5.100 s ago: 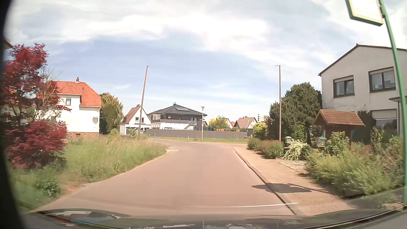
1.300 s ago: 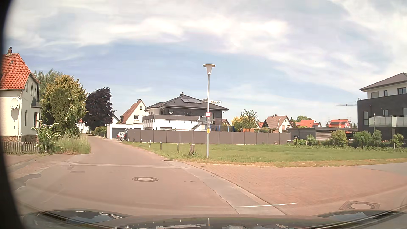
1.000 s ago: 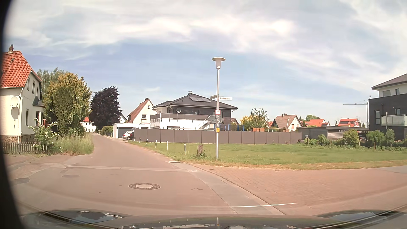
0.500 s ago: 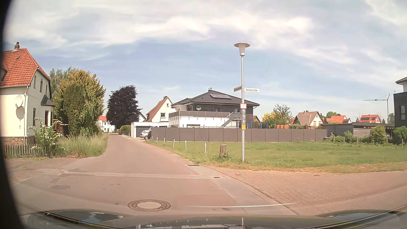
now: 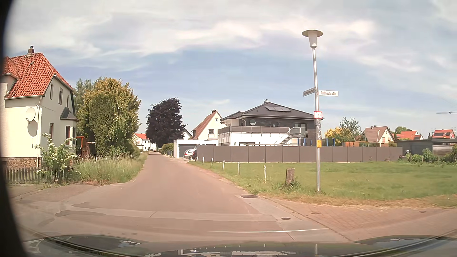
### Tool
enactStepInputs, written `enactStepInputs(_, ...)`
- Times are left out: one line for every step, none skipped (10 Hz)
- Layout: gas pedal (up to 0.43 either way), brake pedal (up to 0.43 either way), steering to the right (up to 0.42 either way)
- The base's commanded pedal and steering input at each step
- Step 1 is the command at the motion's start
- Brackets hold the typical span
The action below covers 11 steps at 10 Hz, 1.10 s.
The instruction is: Follow the waypoints while adhering to traffic rules and regulations
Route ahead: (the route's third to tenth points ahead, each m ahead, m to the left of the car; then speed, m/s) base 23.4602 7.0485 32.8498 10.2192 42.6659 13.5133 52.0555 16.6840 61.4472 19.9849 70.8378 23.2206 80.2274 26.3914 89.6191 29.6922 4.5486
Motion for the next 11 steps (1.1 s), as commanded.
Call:
enactStepInputs(0.331,0.0,-0.193)
enactStepInputs(0.331,0.0,-0.18)
enactStepInputs(0.331,0.0,-0.16)
enactStepInputs(0.331,0.0,-0.148)
enactStepInputs(0.319,0.0,-0.132)
enactStepInputs(0.319,0.0,-0.114)
enactStepInputs(0.319,0.0,-0.101)
enactStepInputs(0.319,0.0,-0.086)
enactStepInputs(0.319,0.0,-0.076)
enactStepInputs(0.319,0.0,-0.071)
enactStepInputs(0.311,0.0,-0.062)
